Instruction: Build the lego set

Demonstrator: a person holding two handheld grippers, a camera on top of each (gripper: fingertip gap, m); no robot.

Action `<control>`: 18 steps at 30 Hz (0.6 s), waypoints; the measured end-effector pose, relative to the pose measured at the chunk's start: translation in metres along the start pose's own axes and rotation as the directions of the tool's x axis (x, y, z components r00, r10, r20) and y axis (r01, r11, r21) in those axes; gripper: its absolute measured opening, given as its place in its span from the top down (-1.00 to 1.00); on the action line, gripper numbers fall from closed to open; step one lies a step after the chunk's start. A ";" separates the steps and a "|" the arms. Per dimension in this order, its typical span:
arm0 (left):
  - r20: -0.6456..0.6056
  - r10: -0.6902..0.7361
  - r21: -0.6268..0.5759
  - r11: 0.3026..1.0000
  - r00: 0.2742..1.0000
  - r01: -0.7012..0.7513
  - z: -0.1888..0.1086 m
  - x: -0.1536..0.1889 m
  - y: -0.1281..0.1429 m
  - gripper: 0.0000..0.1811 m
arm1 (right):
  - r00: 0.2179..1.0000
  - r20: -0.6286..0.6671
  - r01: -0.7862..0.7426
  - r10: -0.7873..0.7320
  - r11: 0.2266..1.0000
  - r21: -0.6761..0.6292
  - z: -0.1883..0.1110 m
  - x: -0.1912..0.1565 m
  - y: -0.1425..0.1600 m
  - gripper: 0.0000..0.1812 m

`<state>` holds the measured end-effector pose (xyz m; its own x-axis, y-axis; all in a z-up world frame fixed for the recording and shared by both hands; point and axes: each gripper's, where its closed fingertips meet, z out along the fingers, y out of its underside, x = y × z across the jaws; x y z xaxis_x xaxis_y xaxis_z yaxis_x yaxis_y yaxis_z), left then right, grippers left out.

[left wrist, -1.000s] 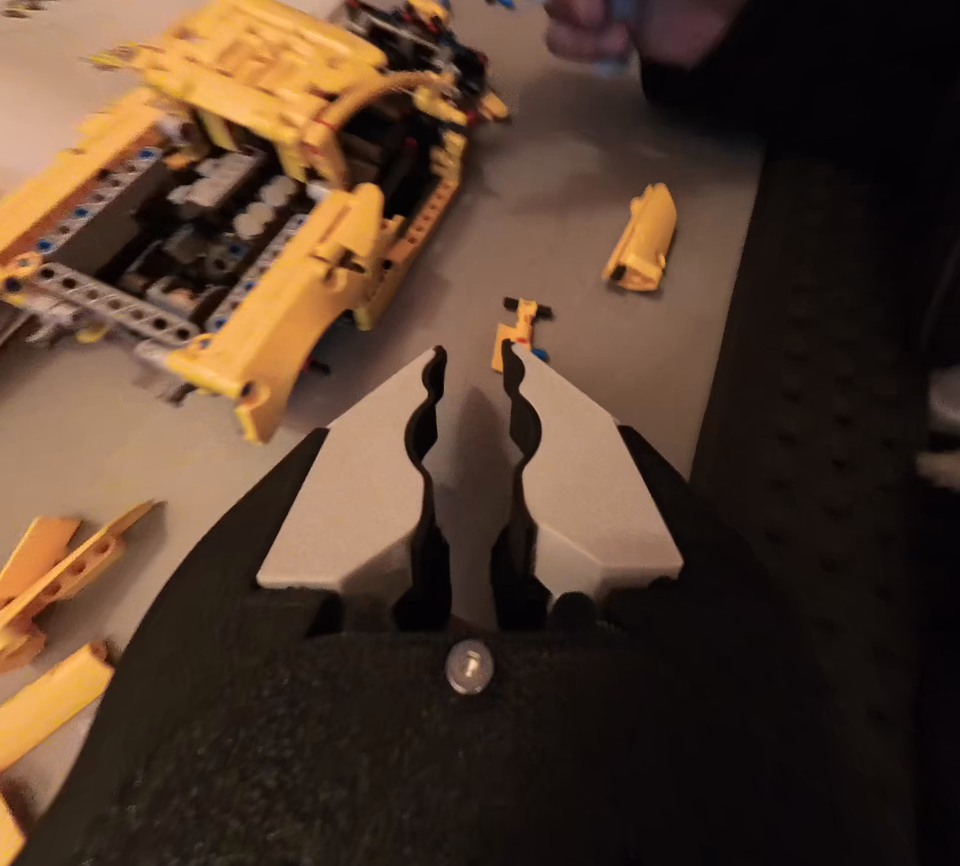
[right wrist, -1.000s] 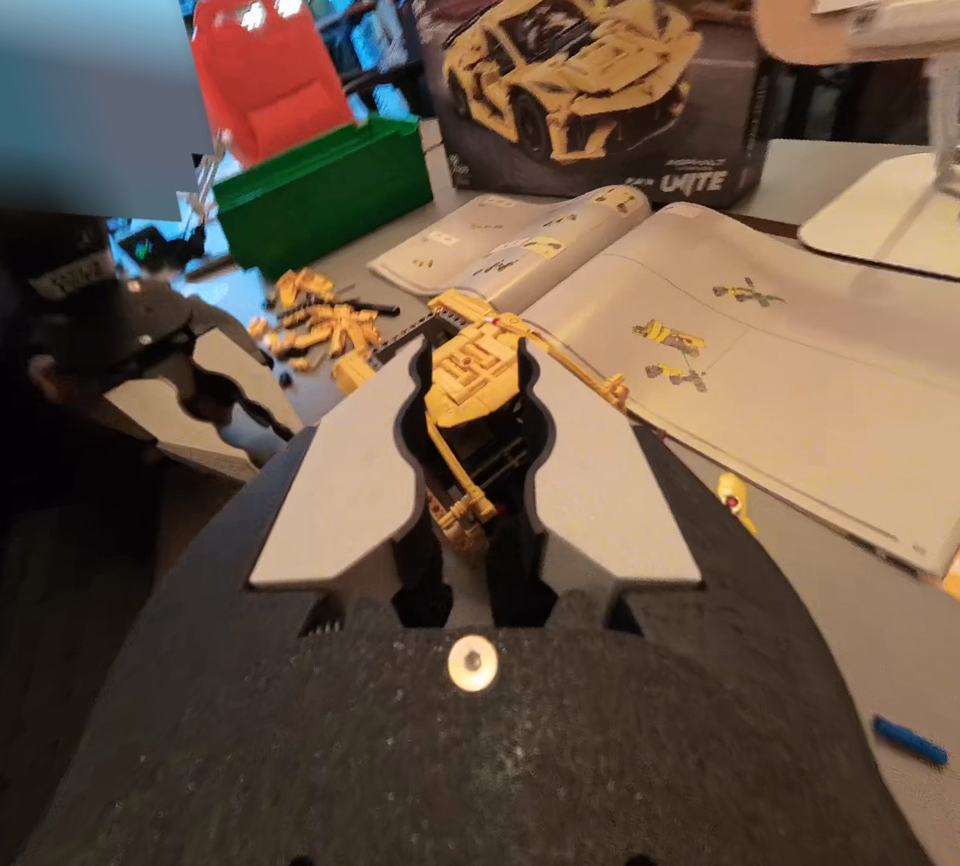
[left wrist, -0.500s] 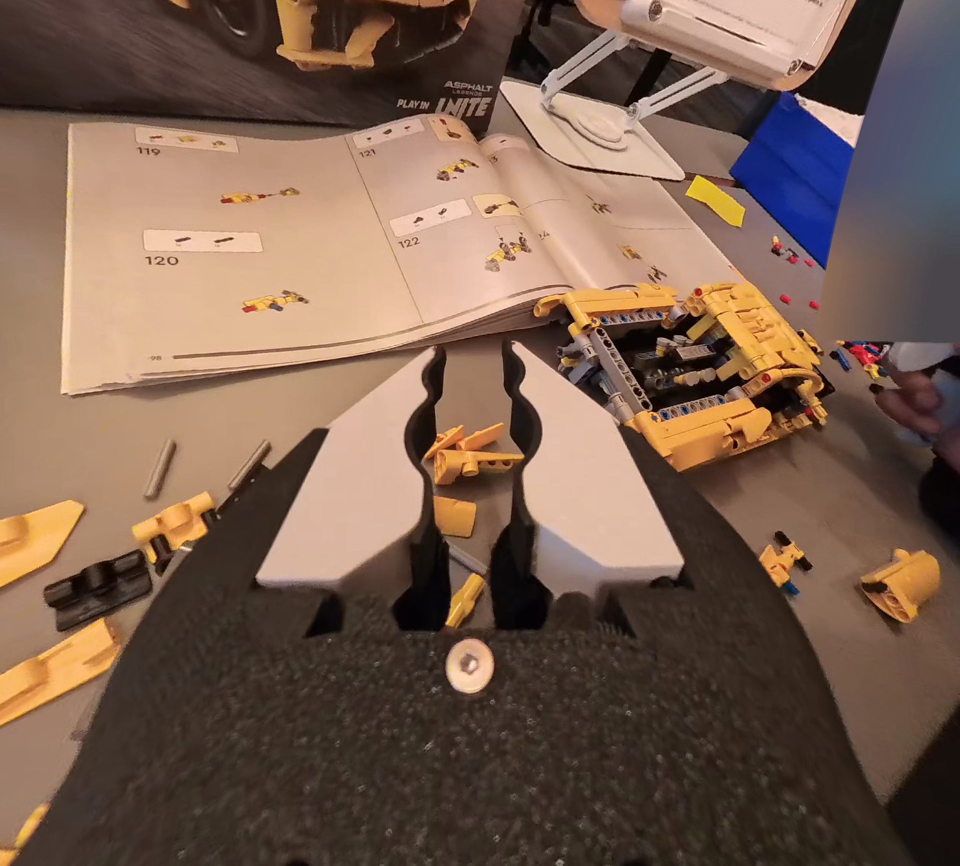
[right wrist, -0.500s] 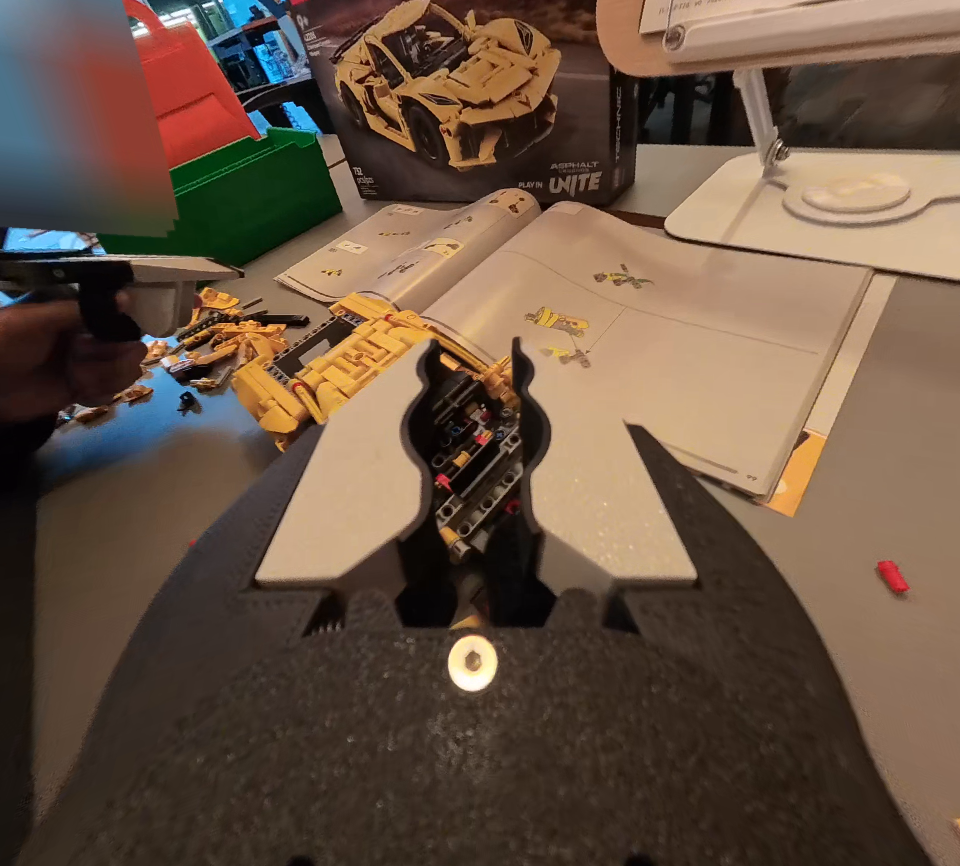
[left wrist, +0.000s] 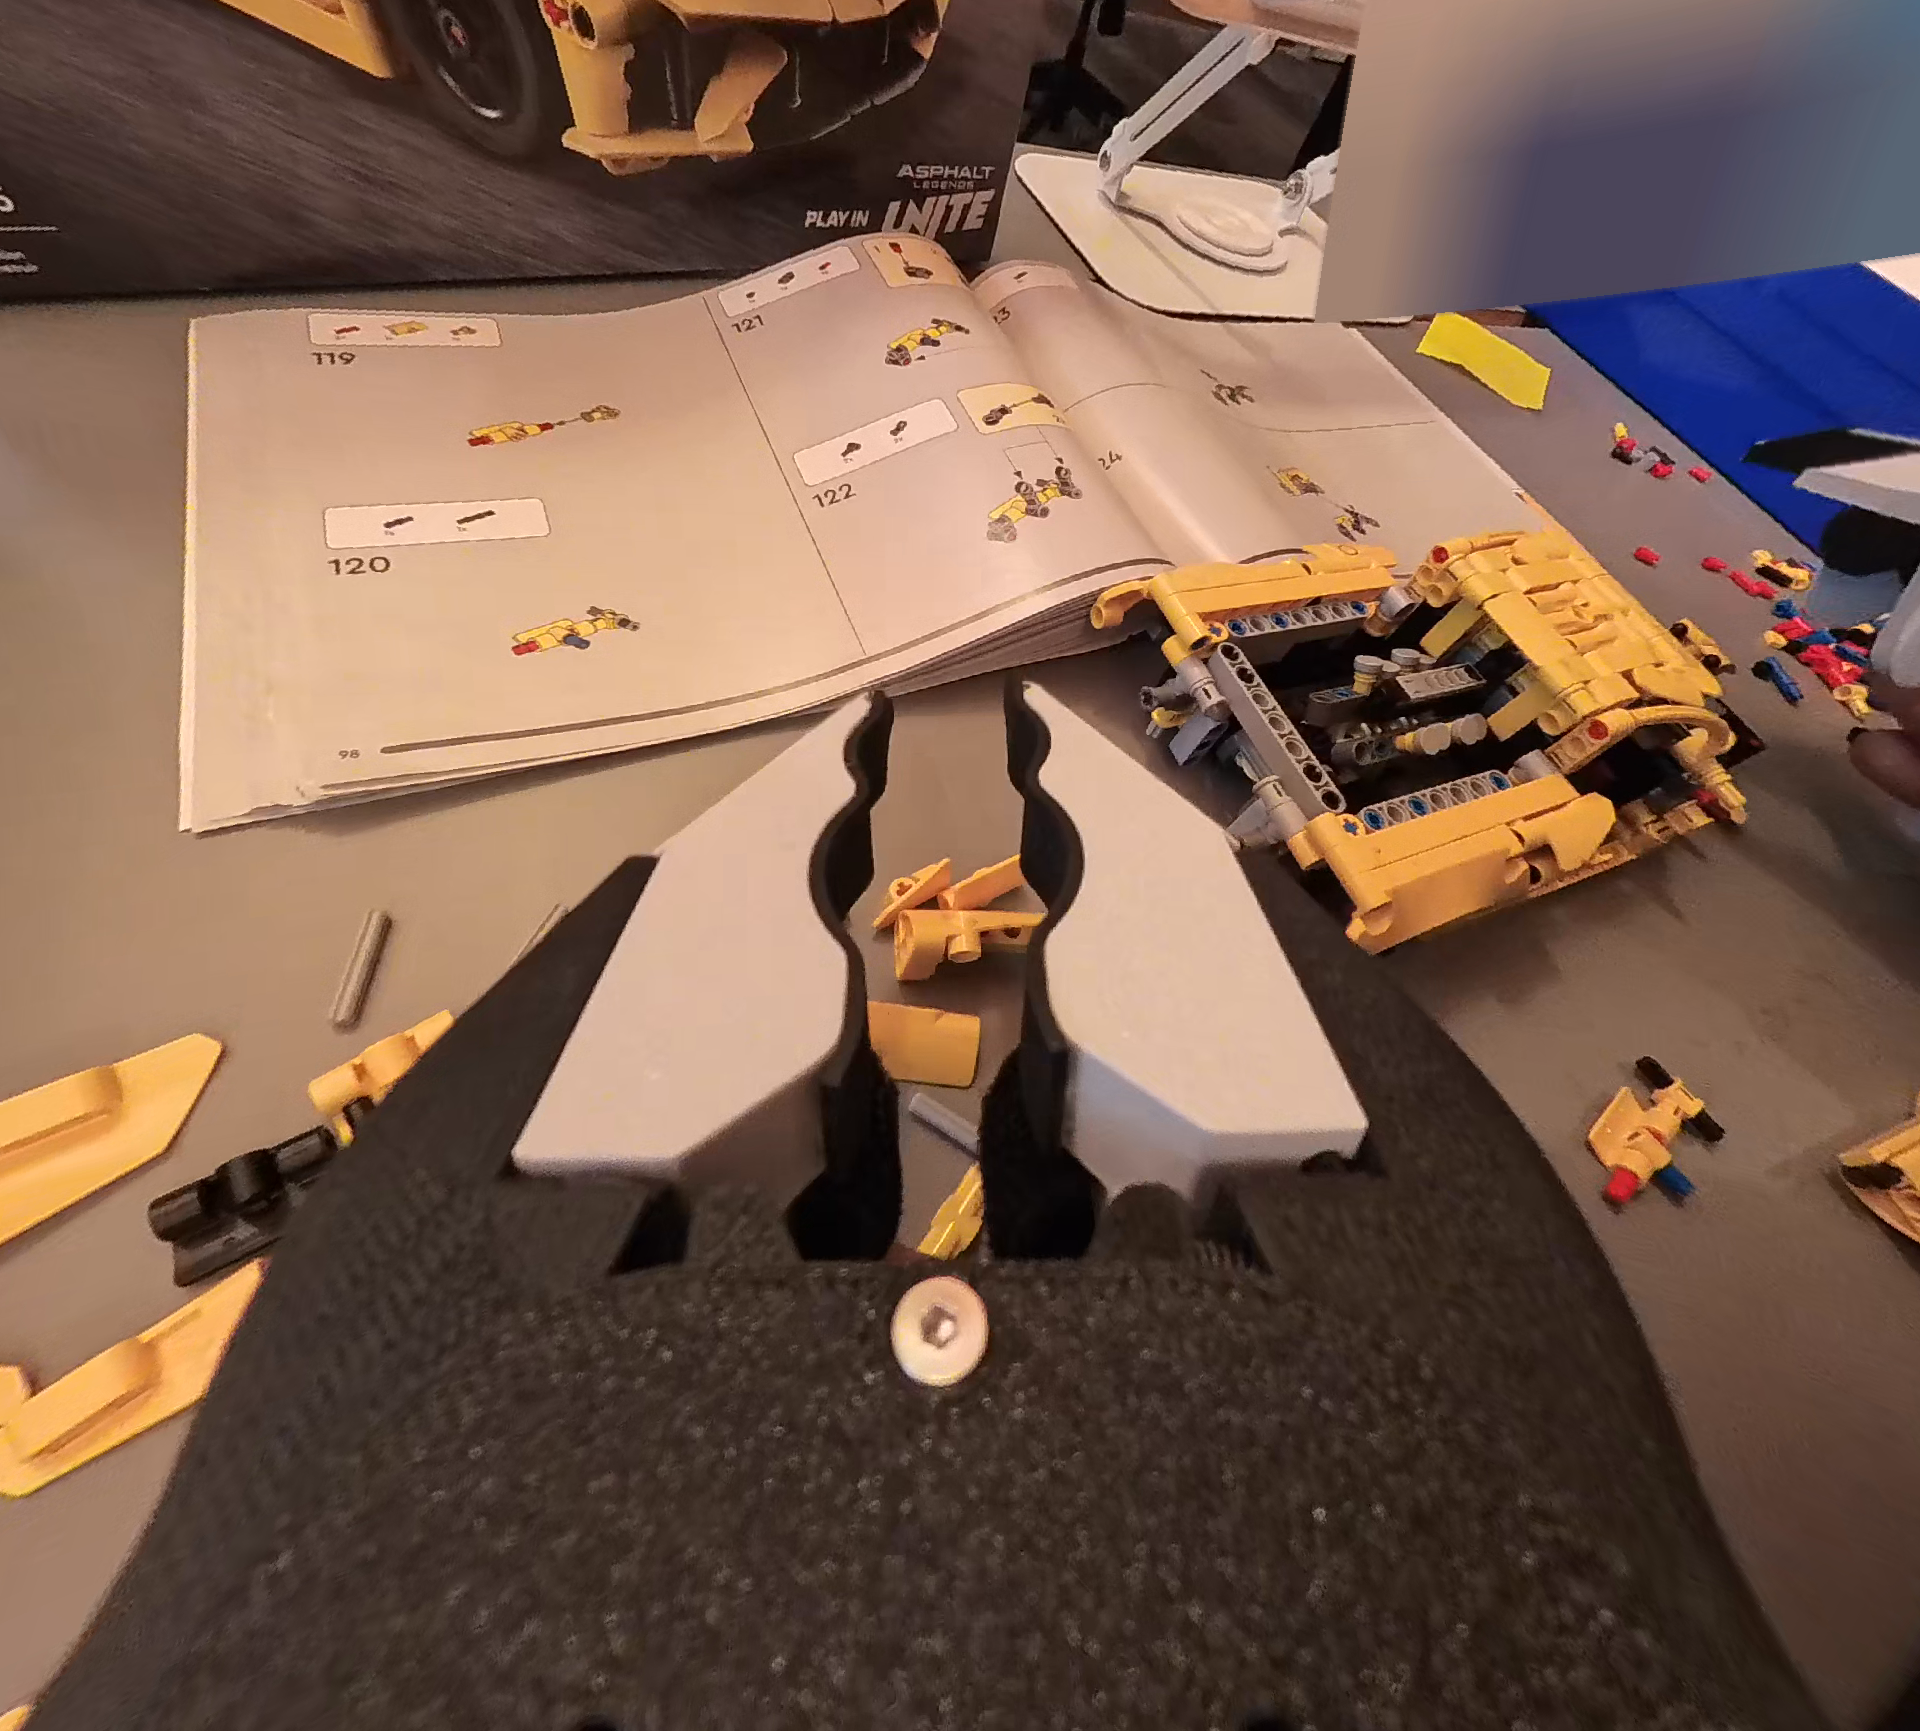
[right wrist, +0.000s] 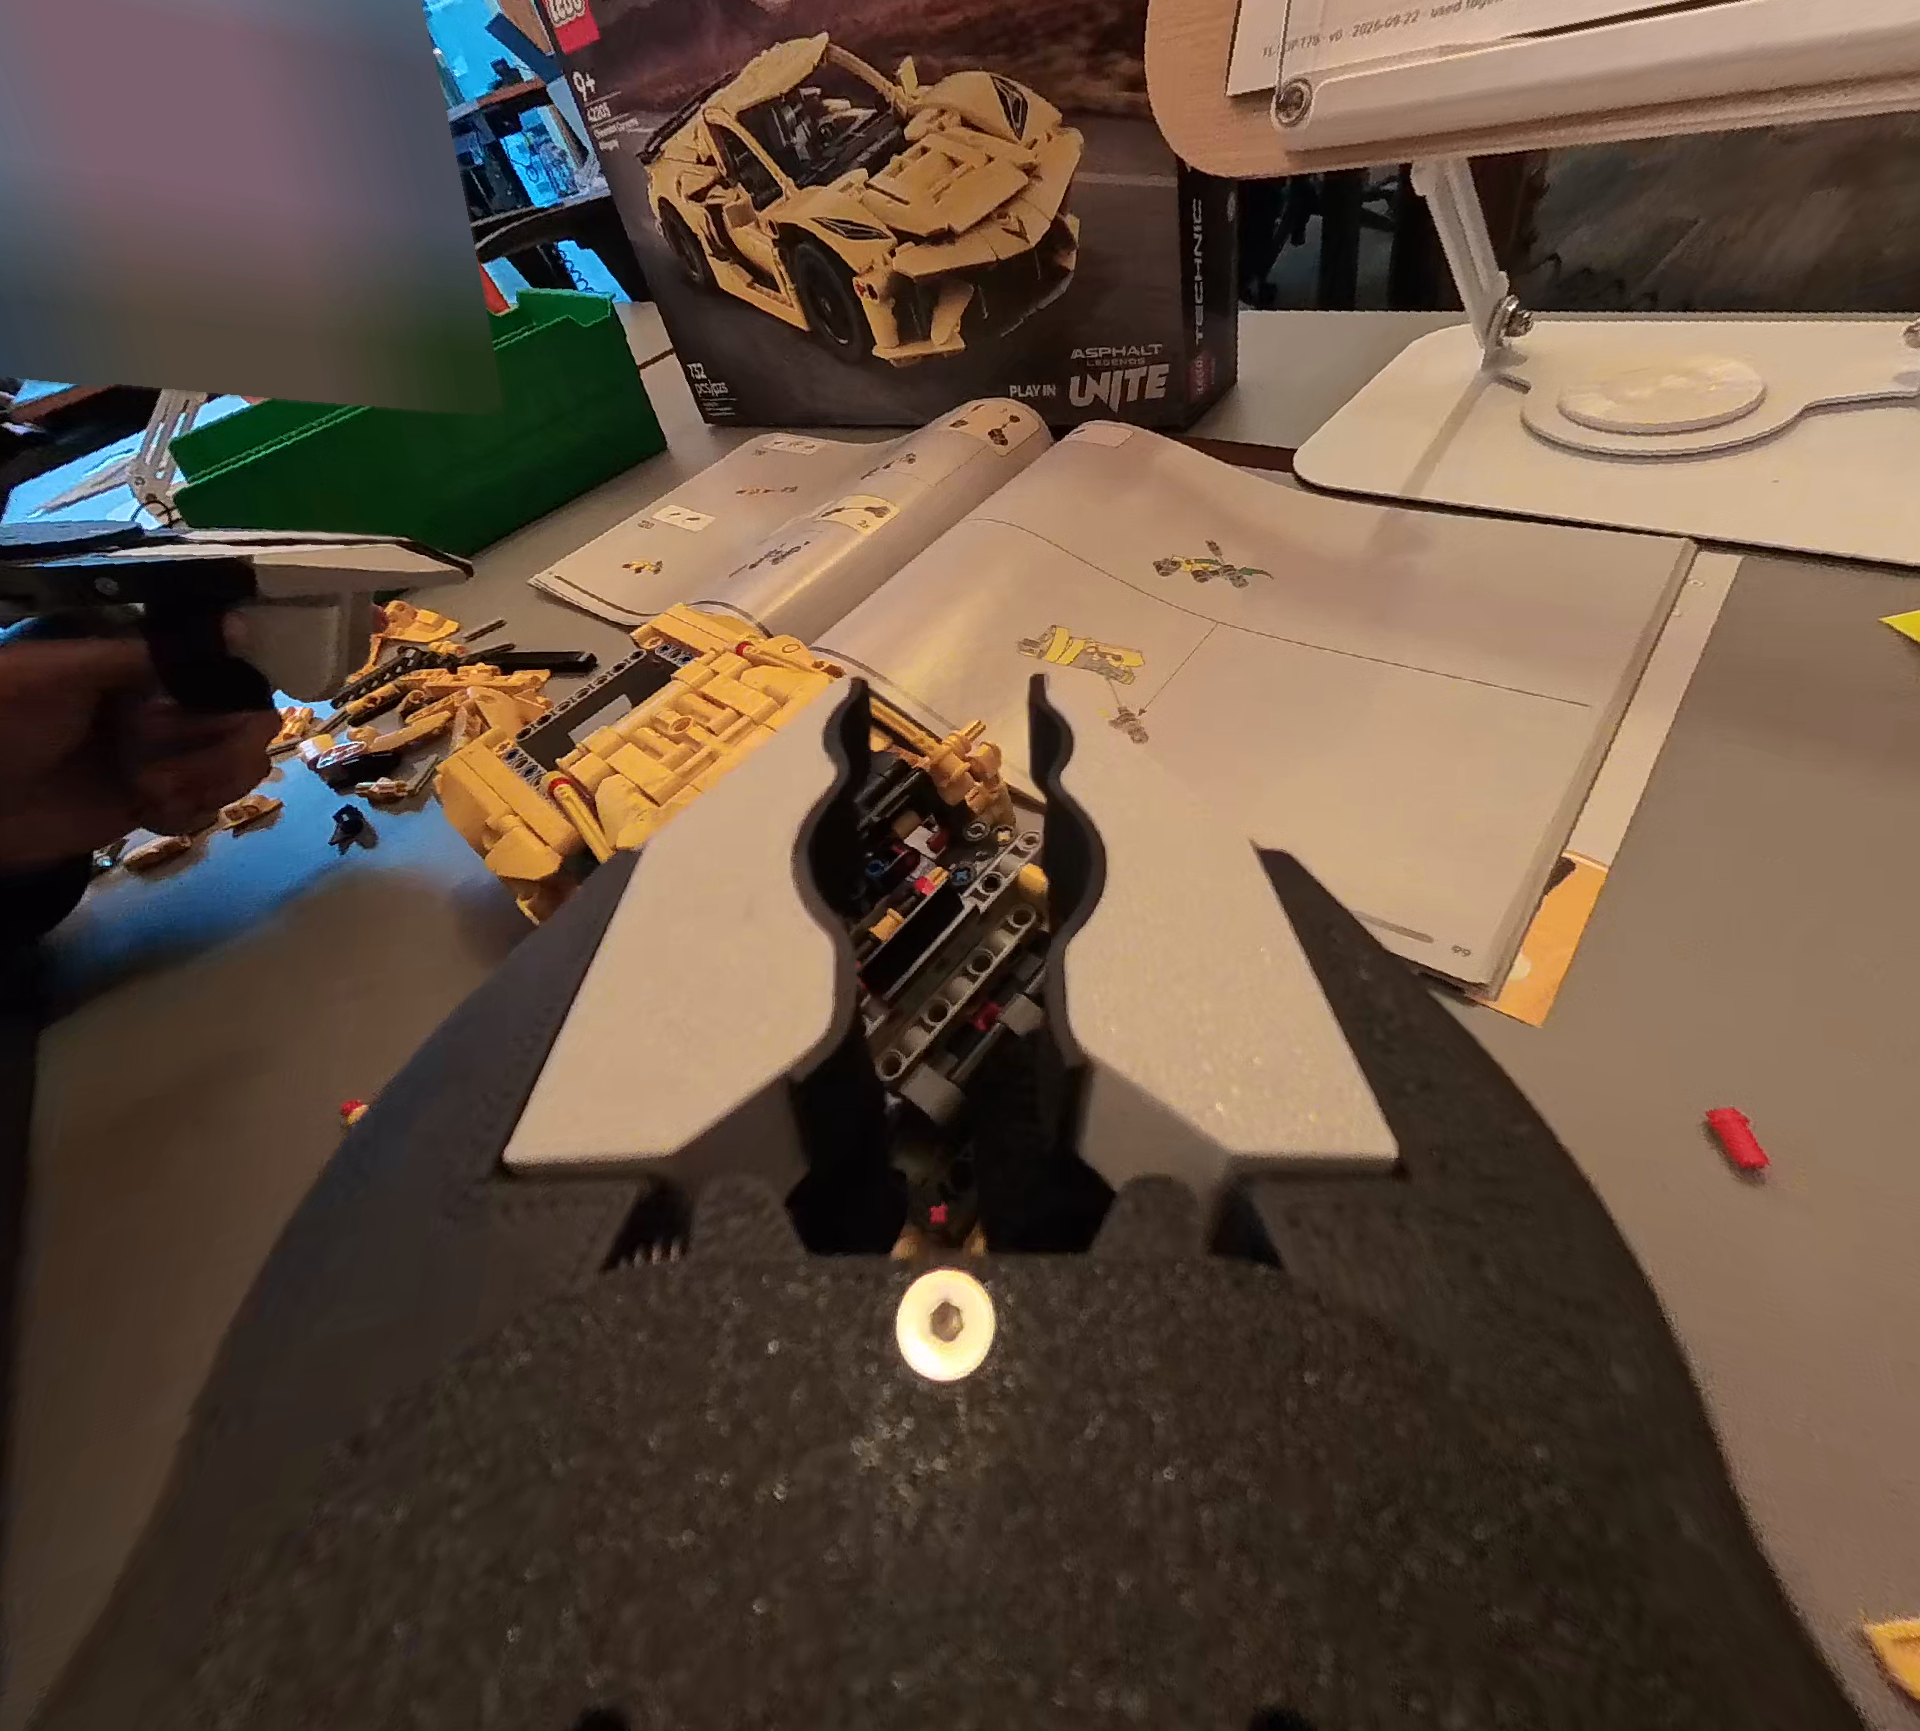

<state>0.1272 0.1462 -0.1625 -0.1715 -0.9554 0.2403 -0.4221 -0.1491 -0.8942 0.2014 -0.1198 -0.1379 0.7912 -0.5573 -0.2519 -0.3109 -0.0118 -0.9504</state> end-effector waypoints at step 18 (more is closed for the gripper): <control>-0.011 0.025 0.000 1.000 1.000 -0.025 -0.002 0.005 0.000 0.76 | 0.978 -0.178 0.109 -0.110 0.994 -0.015 -0.033 0.035 -0.022 0.56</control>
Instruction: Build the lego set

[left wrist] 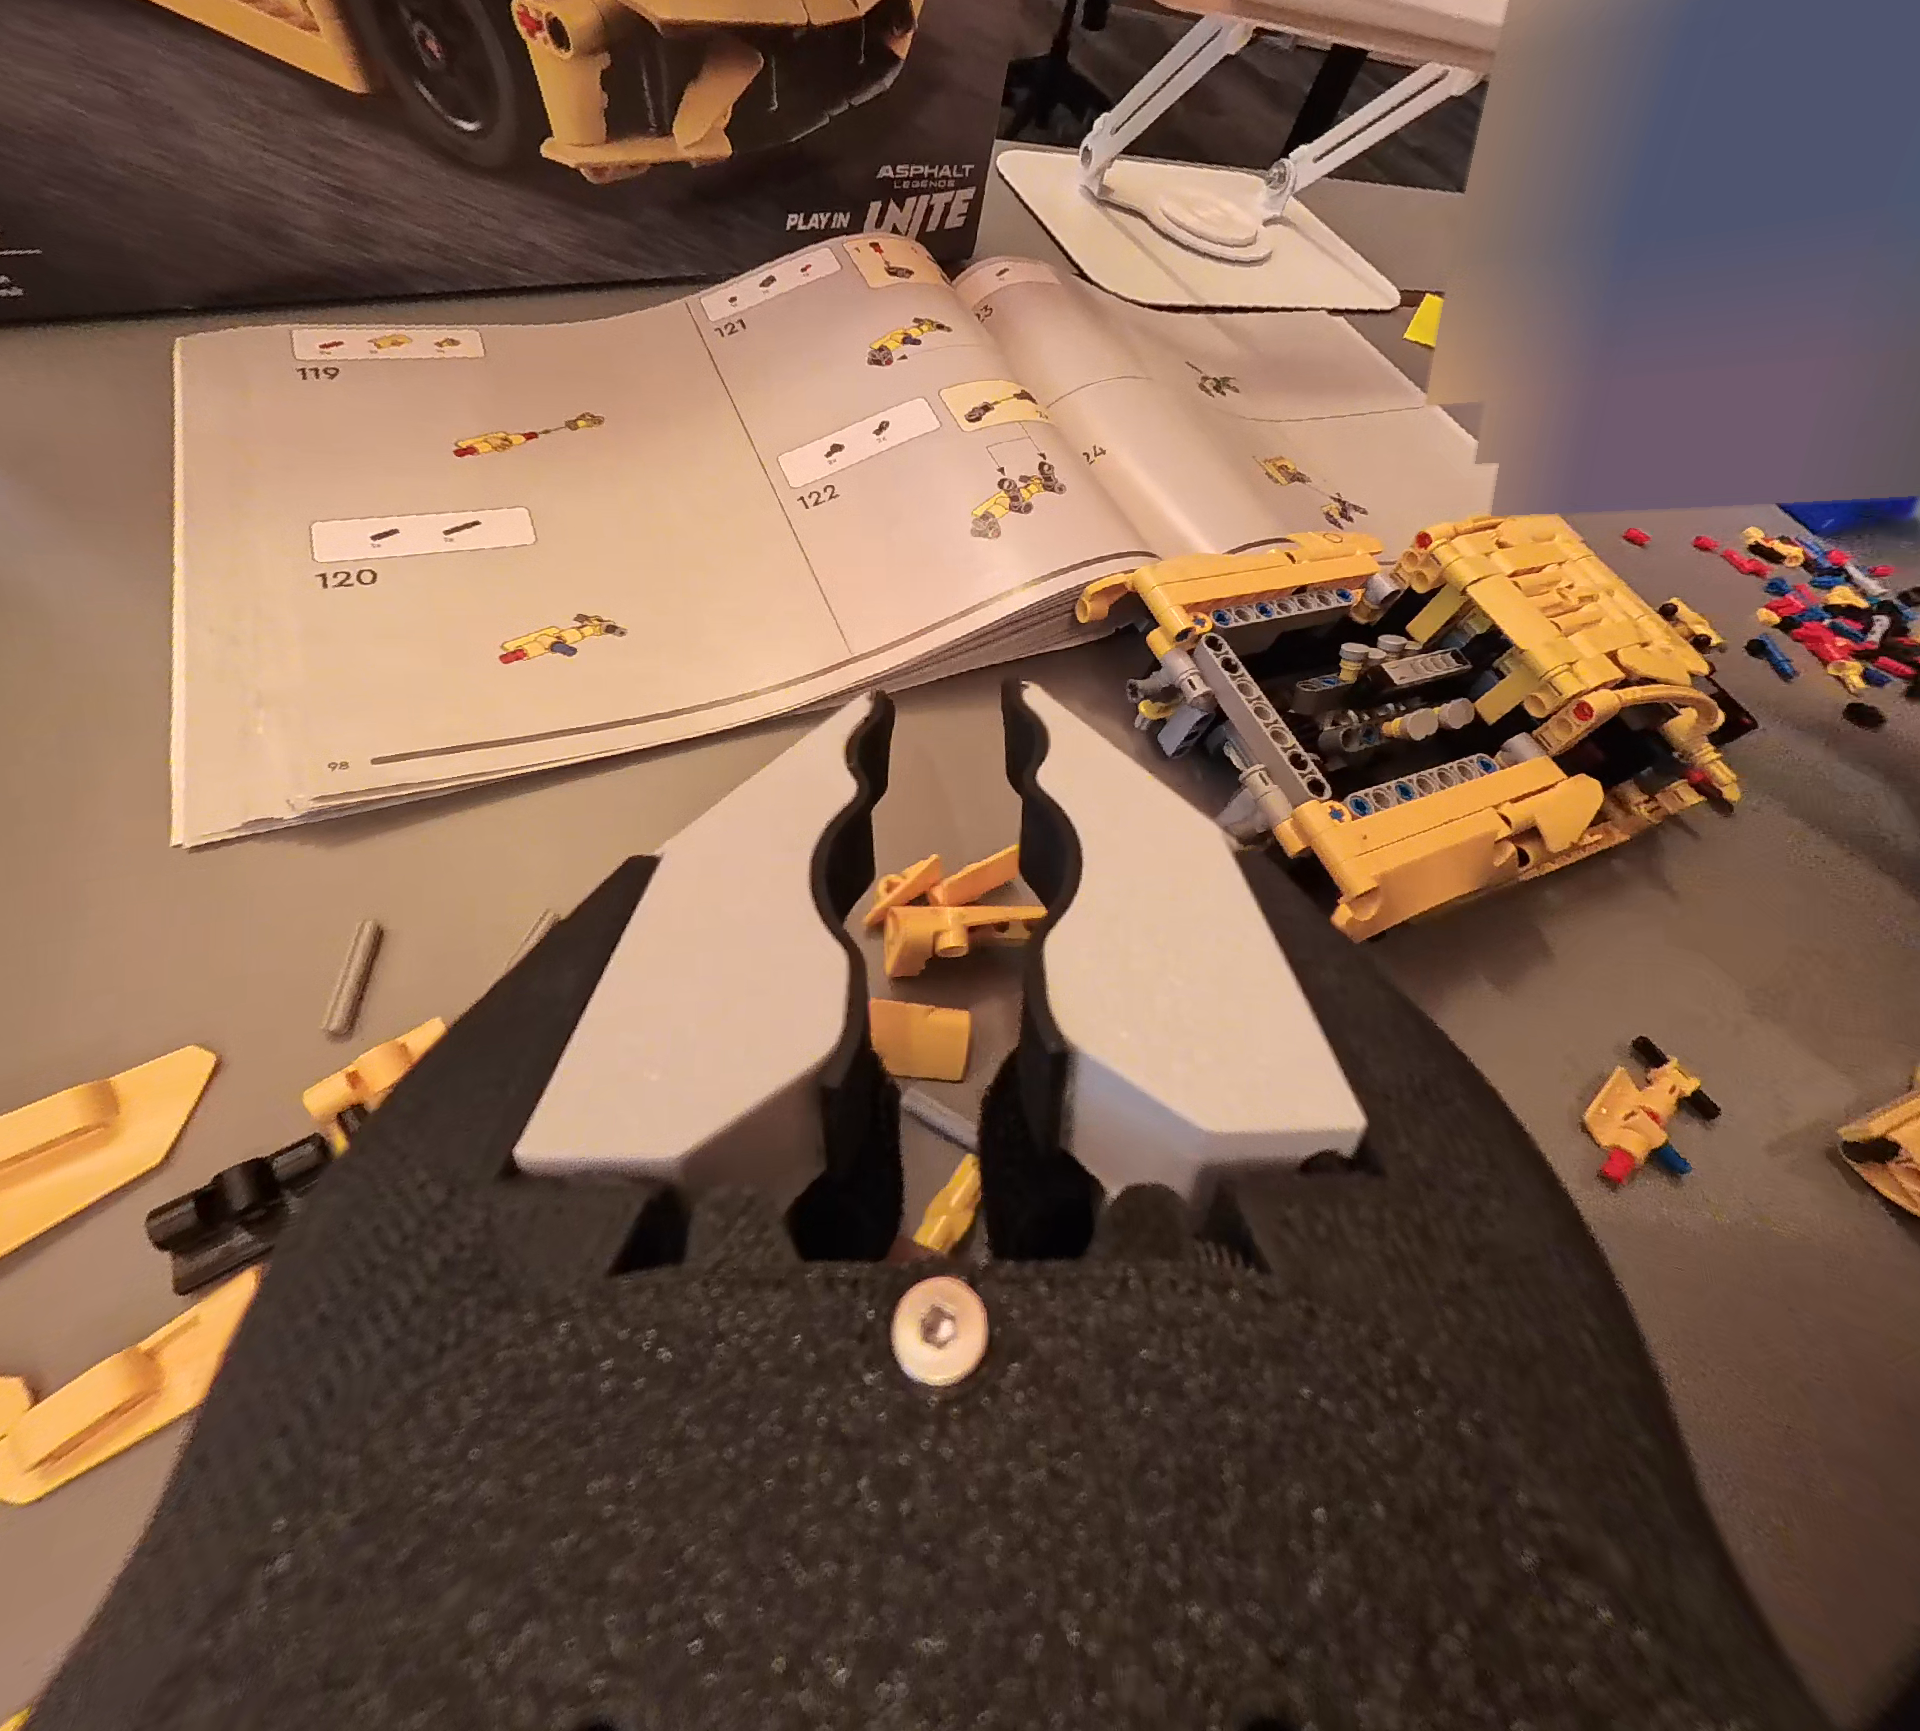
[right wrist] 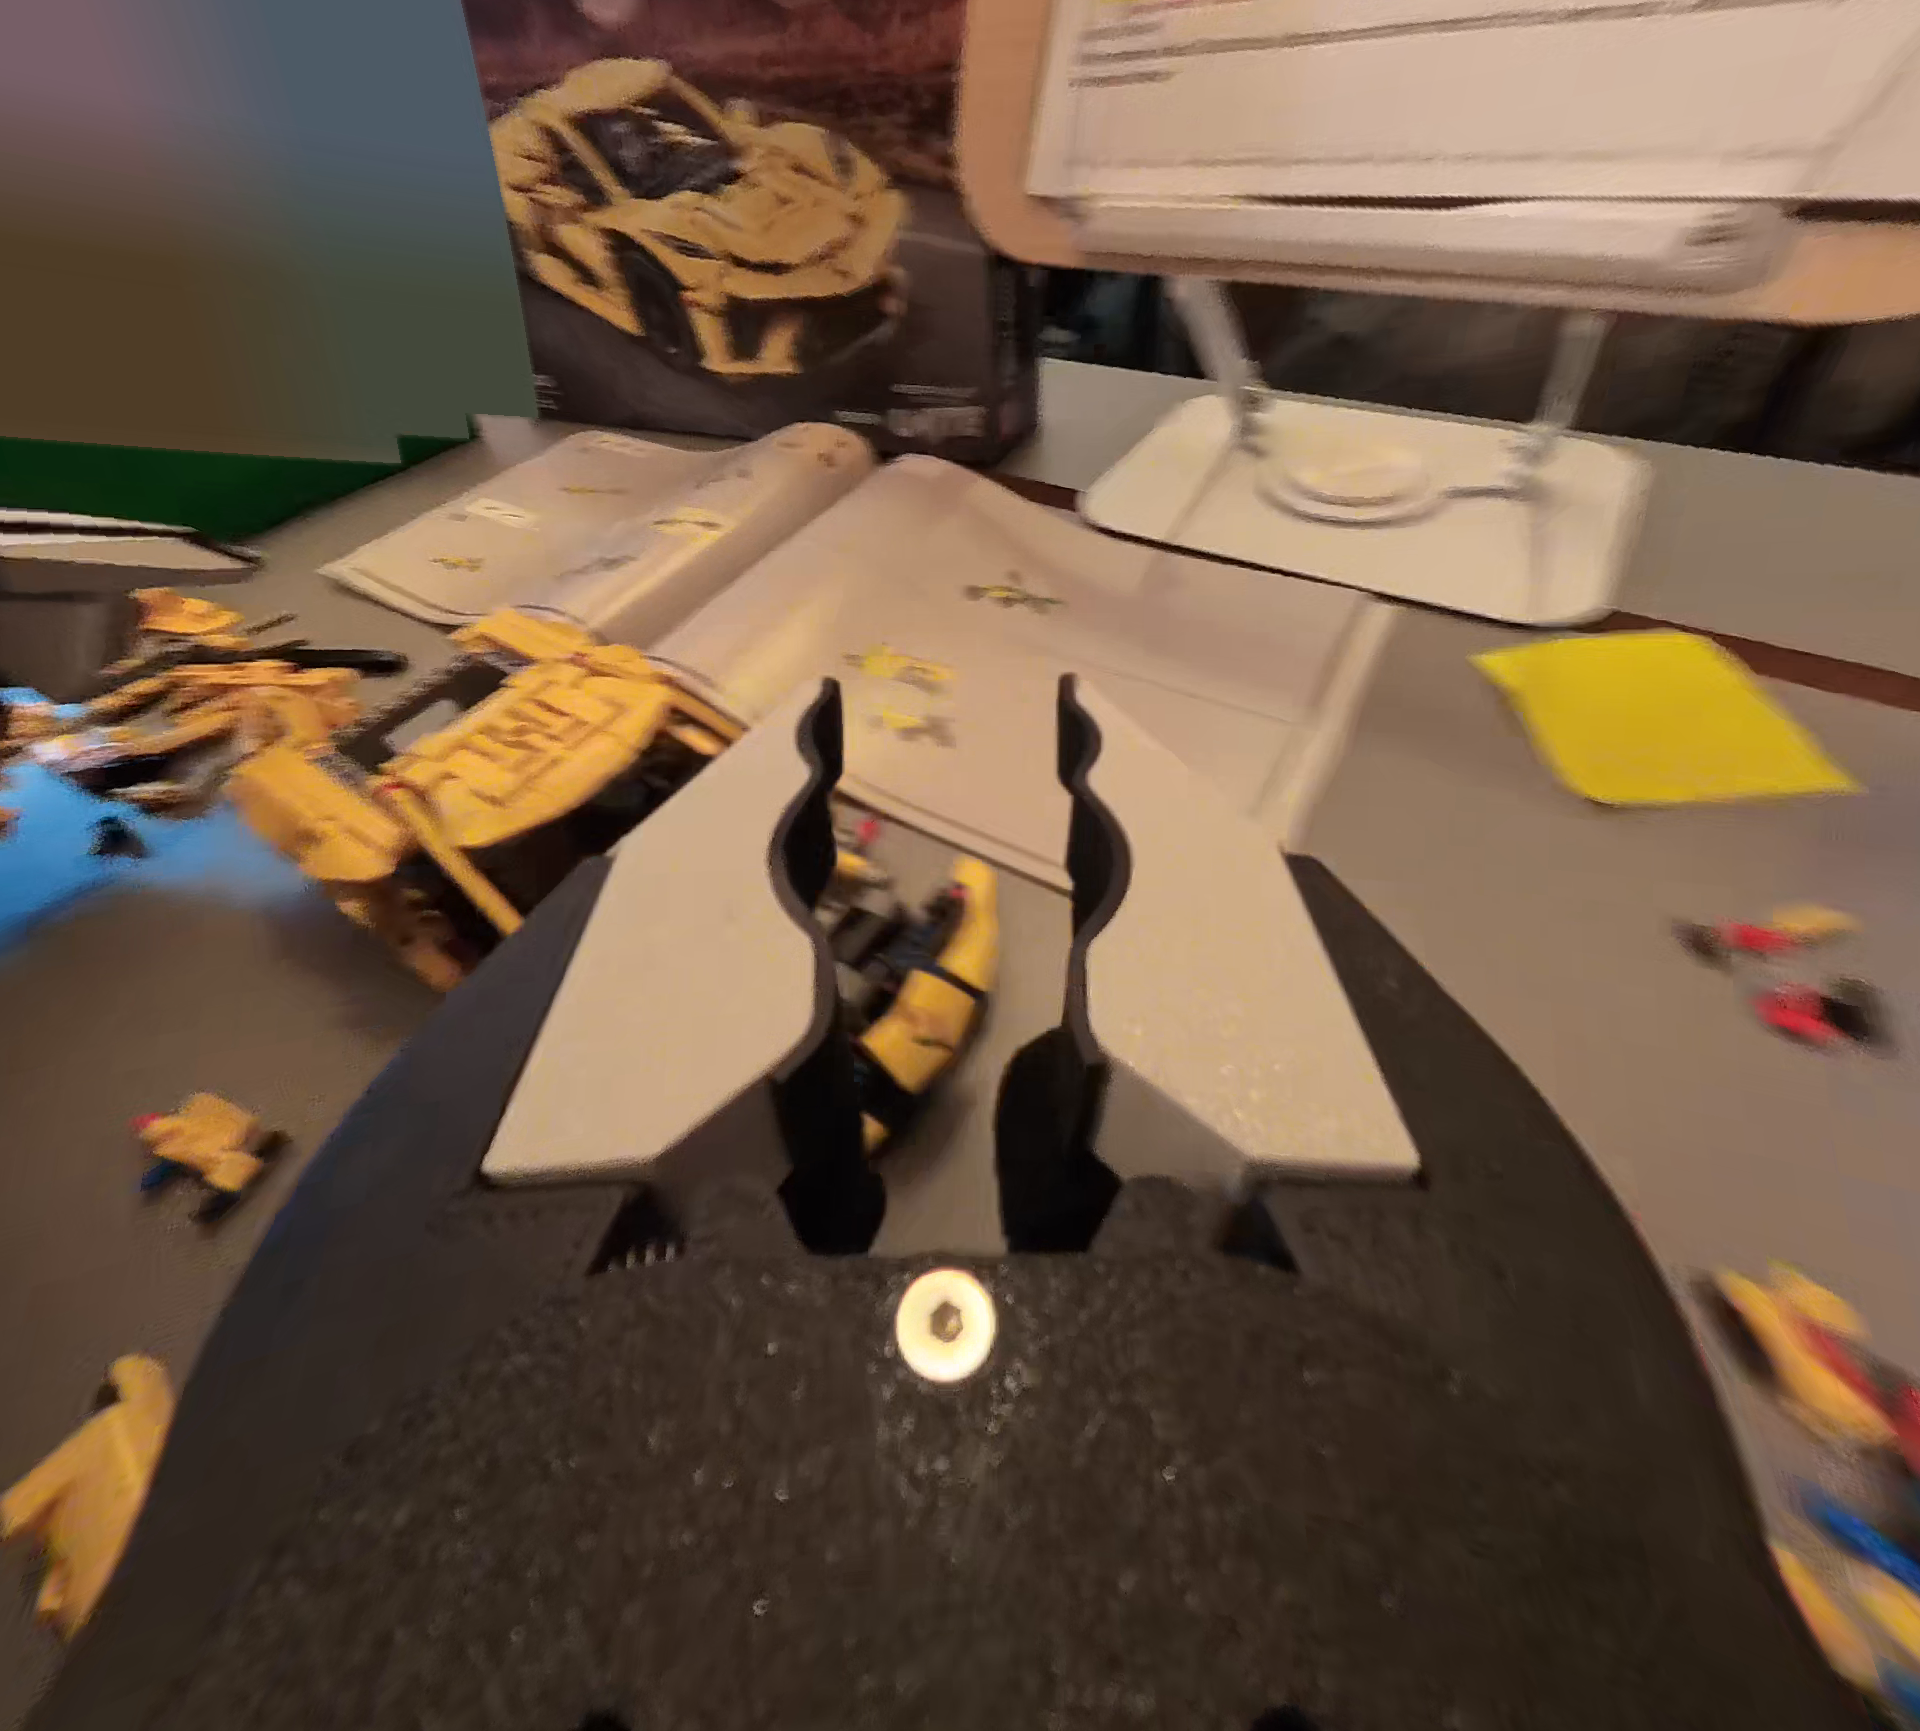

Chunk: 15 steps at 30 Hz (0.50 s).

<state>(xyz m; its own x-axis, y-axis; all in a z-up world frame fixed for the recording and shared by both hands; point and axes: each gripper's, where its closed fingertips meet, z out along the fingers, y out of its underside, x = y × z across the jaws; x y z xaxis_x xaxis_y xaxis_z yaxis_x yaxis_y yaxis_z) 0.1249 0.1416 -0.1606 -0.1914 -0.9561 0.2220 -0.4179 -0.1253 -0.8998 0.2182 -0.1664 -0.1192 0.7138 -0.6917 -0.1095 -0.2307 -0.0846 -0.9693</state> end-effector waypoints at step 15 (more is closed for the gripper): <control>0.092 0.103 0.020 0.994 0.990 -0.105 0.002 -0.007 -0.004 0.77 | 0.900 -0.434 -0.191 -0.020 0.879 -0.437 -0.174 0.135 0.094 0.75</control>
